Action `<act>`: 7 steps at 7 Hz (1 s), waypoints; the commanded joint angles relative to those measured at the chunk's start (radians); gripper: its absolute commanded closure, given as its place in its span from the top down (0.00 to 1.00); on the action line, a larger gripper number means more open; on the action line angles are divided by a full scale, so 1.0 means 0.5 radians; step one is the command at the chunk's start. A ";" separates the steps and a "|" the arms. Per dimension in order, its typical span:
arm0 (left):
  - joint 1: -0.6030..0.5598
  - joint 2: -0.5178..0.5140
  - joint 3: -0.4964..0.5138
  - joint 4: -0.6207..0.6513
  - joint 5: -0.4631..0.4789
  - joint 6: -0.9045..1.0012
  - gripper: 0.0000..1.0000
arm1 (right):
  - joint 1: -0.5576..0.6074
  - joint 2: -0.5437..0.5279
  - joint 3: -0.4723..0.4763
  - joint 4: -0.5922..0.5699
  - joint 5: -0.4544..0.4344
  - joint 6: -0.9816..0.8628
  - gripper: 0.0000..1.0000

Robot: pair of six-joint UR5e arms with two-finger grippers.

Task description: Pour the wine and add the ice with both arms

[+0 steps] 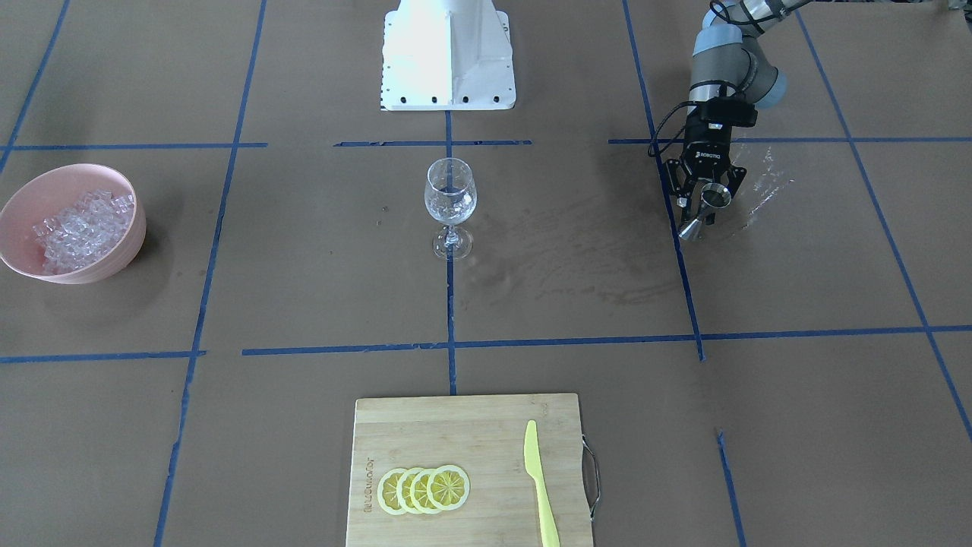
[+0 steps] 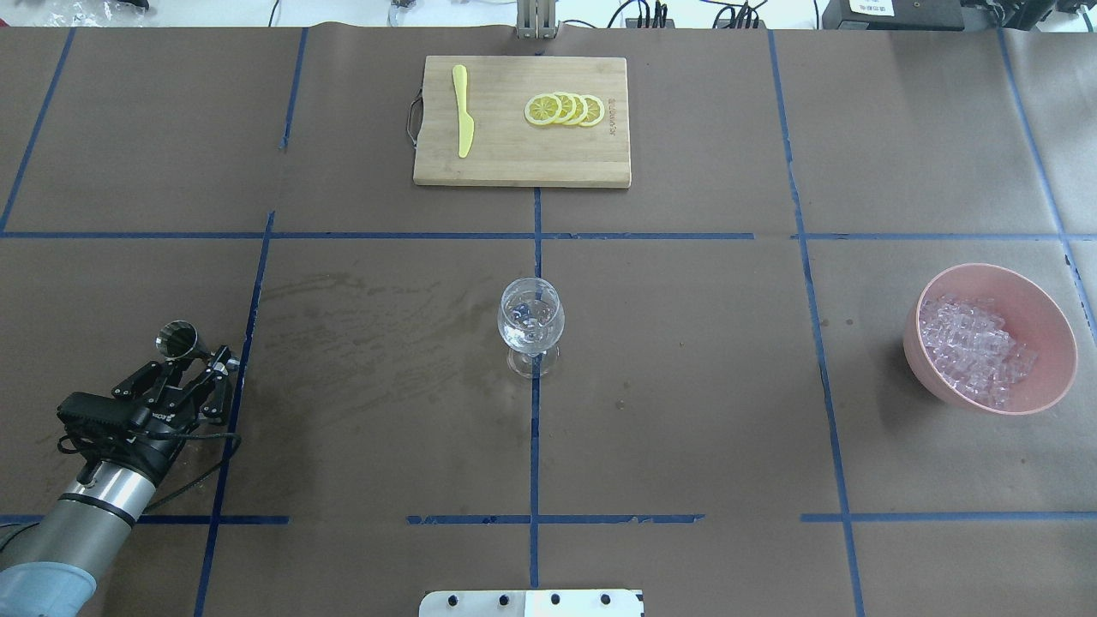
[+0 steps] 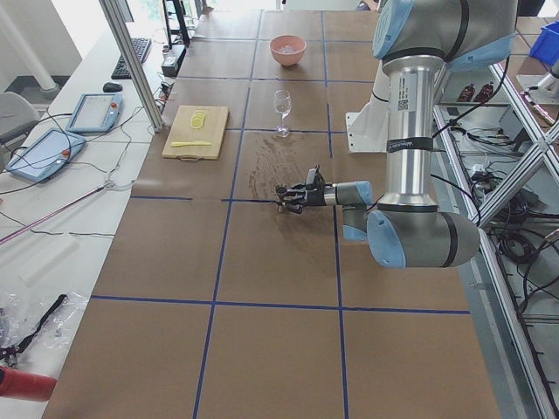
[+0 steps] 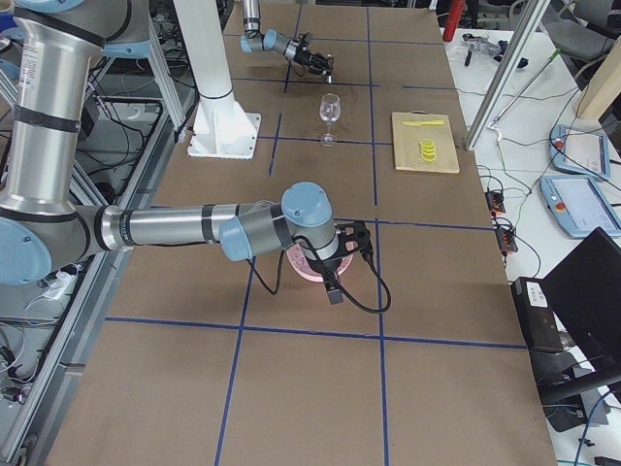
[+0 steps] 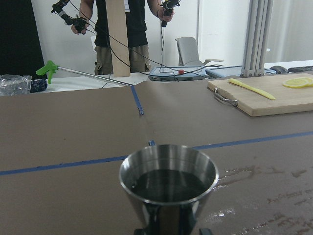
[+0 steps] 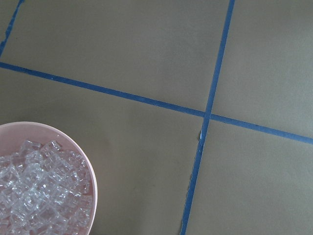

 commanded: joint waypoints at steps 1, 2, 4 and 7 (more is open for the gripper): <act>-0.003 0.003 0.000 -0.007 0.005 0.000 0.48 | 0.001 0.000 0.000 0.000 0.000 -0.003 1.00; 0.000 0.003 0.000 -0.007 0.005 0.000 0.48 | 0.001 0.000 0.003 0.000 0.000 0.000 1.00; -0.003 0.003 0.003 -0.007 0.005 0.000 0.48 | -0.002 0.000 0.003 0.000 0.000 -0.003 1.00; -0.003 0.003 0.003 -0.007 0.005 0.000 0.40 | -0.002 0.003 0.003 0.000 0.000 -0.003 1.00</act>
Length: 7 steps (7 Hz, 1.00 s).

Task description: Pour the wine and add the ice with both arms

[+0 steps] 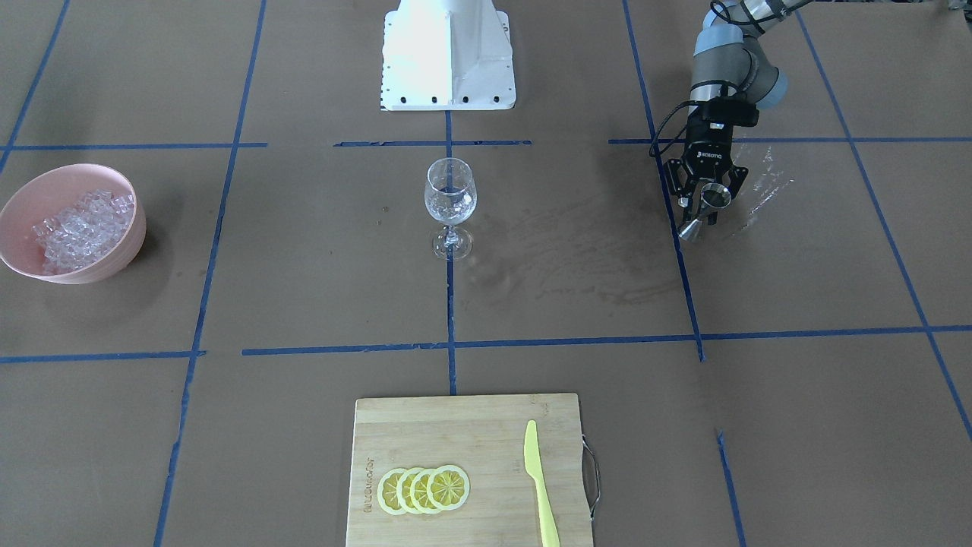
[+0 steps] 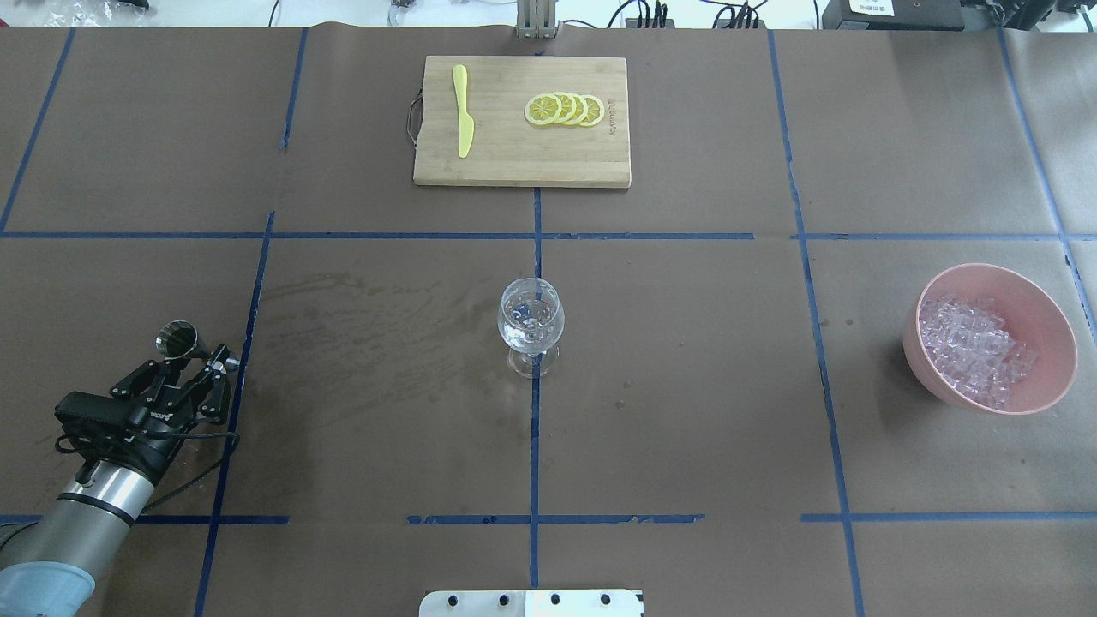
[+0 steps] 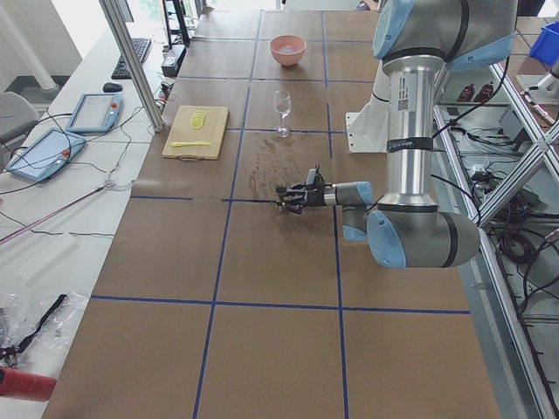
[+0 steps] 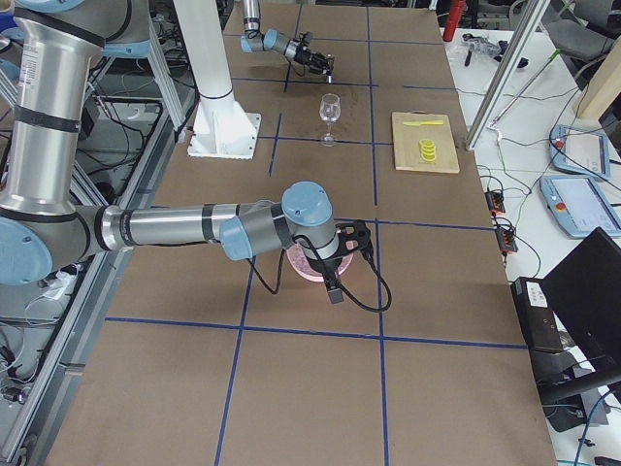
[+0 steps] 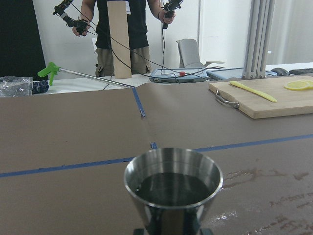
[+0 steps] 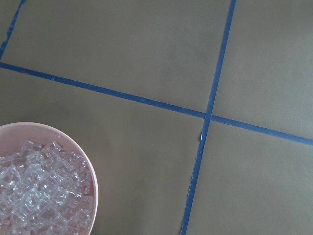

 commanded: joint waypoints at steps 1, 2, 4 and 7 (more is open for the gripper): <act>0.000 0.003 0.000 0.000 0.009 0.000 0.15 | 0.000 0.001 0.000 0.000 0.000 0.000 1.00; 0.000 0.003 0.000 0.000 0.030 0.000 0.00 | 0.000 0.001 0.000 0.000 0.000 0.000 1.00; 0.000 0.003 -0.021 -0.003 0.031 0.006 0.00 | 0.003 0.001 0.000 0.000 0.000 0.000 1.00; 0.000 0.003 -0.131 -0.052 0.028 0.088 0.00 | 0.003 0.004 -0.003 0.000 0.000 0.000 1.00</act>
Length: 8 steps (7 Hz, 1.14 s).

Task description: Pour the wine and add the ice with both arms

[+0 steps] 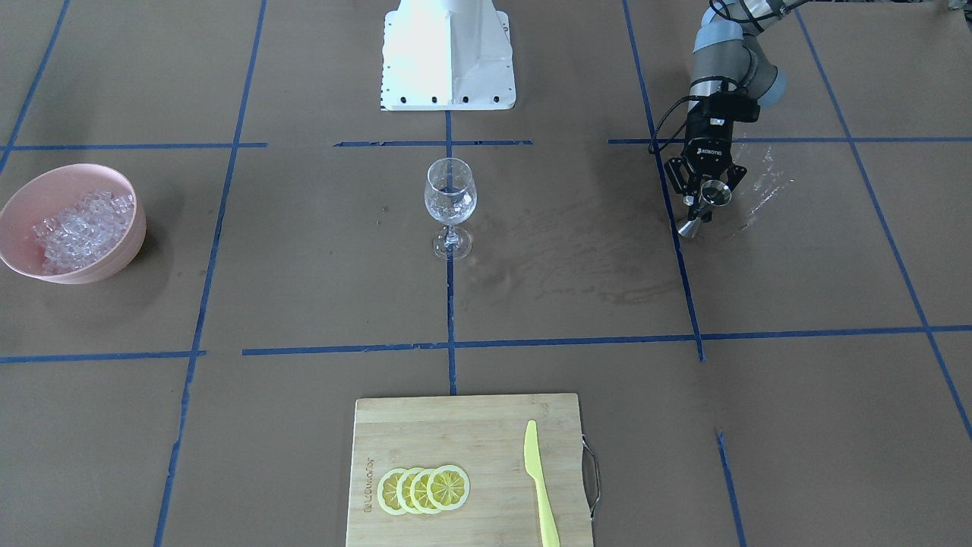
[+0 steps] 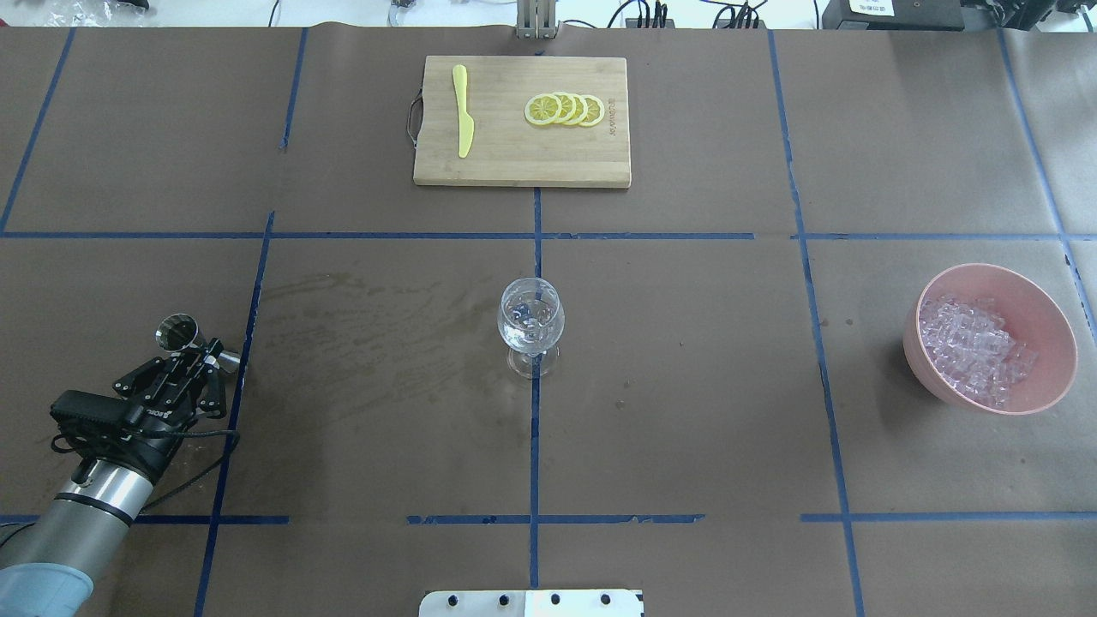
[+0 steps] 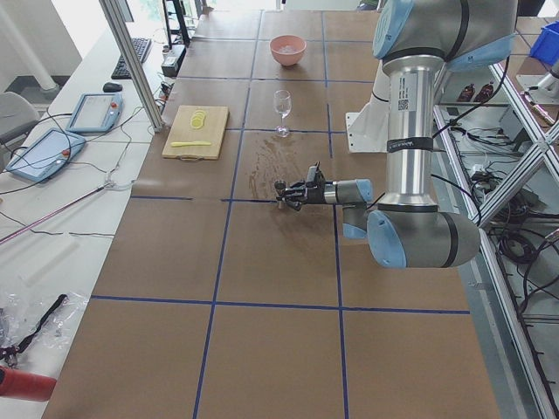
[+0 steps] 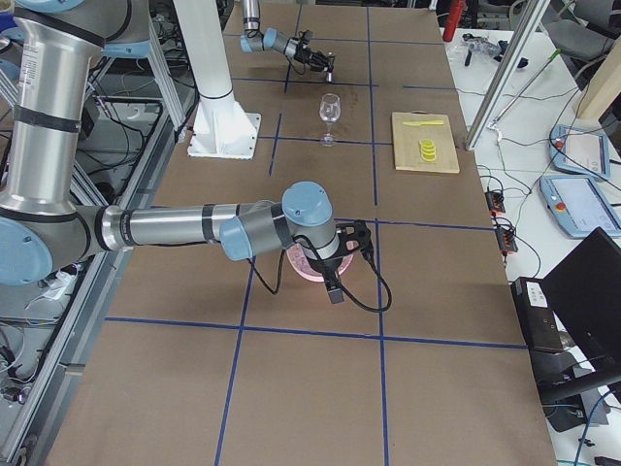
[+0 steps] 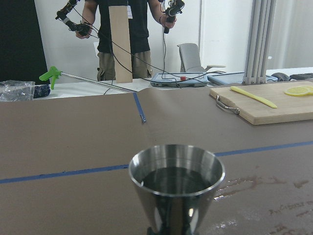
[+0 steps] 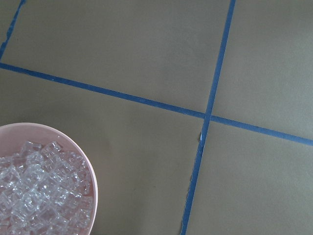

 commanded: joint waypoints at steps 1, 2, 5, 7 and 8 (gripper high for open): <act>0.000 -0.003 -0.132 -0.084 -0.003 0.185 0.00 | -0.003 0.001 0.000 0.000 0.000 0.000 1.00; 0.000 -0.009 -0.185 -0.139 -0.006 0.414 0.00 | 0.000 0.001 -0.003 0.000 0.000 0.000 1.00; 0.003 -0.223 -0.222 -0.195 -0.025 0.619 0.00 | -0.003 0.001 -0.003 0.000 0.000 0.000 1.00; 0.003 -0.255 -0.225 -0.210 -0.153 0.686 0.00 | 0.000 0.001 -0.003 0.000 0.000 0.000 1.00; -0.018 -0.340 -0.225 -0.192 -0.160 0.732 0.00 | -0.003 0.001 -0.004 0.000 0.000 0.000 1.00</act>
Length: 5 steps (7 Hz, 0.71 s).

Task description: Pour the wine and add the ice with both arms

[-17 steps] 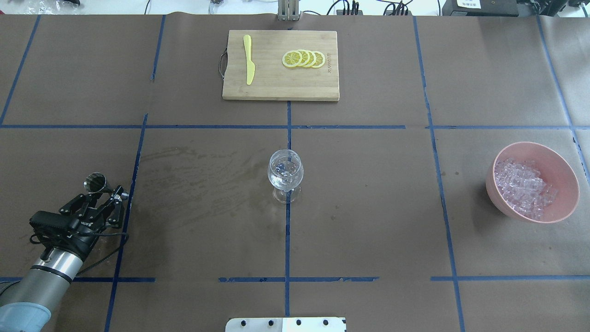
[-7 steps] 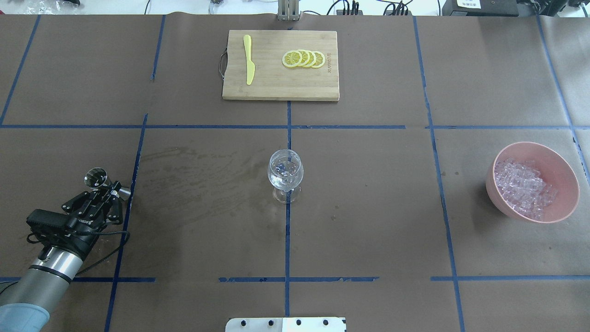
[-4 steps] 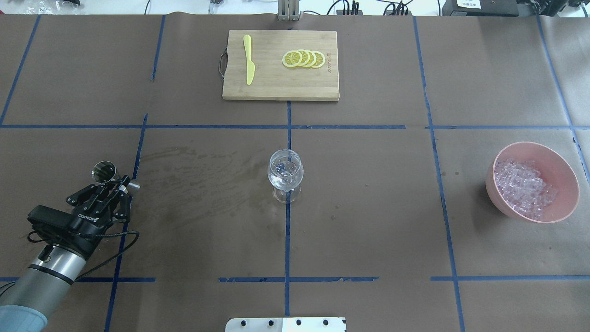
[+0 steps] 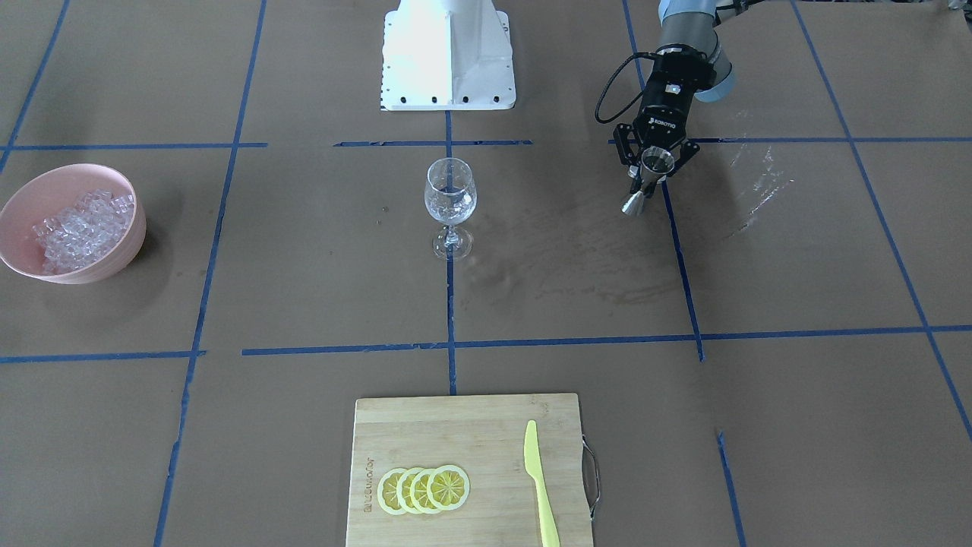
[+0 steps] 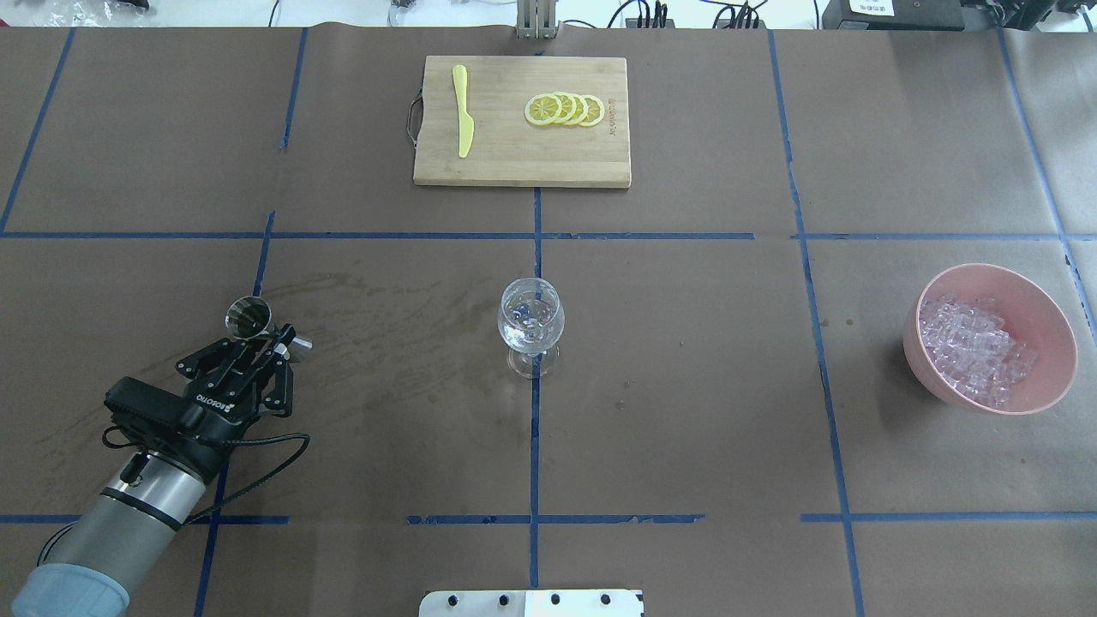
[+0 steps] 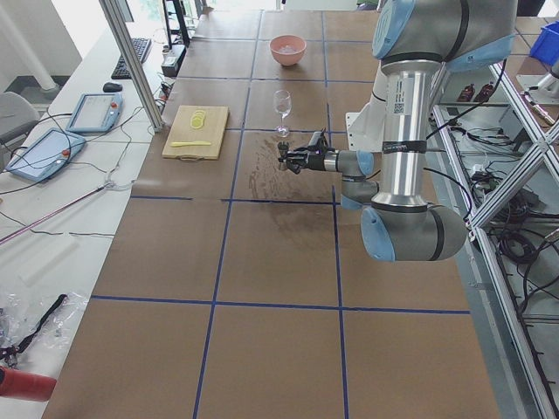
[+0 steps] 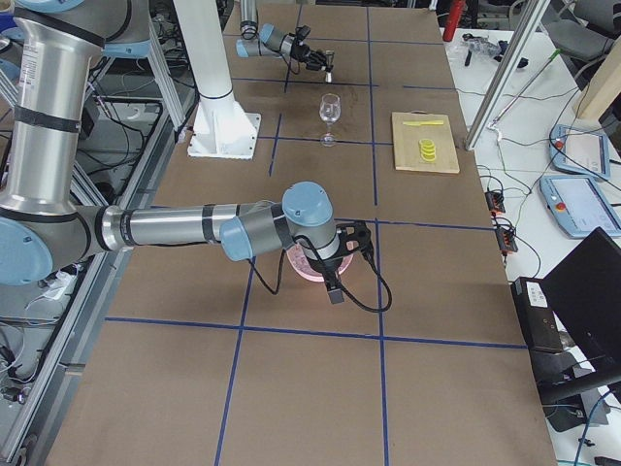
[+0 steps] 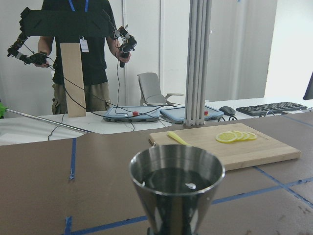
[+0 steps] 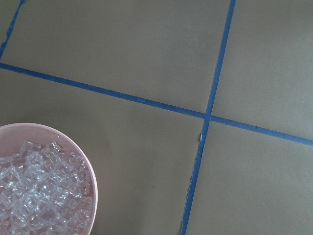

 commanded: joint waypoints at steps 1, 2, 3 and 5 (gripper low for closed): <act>-0.020 -0.132 -0.001 0.011 -0.067 0.061 0.00 | -0.002 0.000 -0.001 0.000 0.000 0.000 1.00; -0.013 -0.178 -0.001 0.029 -0.068 0.064 0.00 | 0.001 0.000 -0.001 0.000 0.000 0.000 1.00; -0.013 -0.245 -0.001 0.096 -0.068 0.079 0.00 | -0.002 0.000 -0.001 0.000 0.000 0.000 1.00; -0.016 -0.435 -0.001 0.317 -0.065 0.177 0.00 | 0.001 -0.003 0.002 0.000 0.000 0.000 1.00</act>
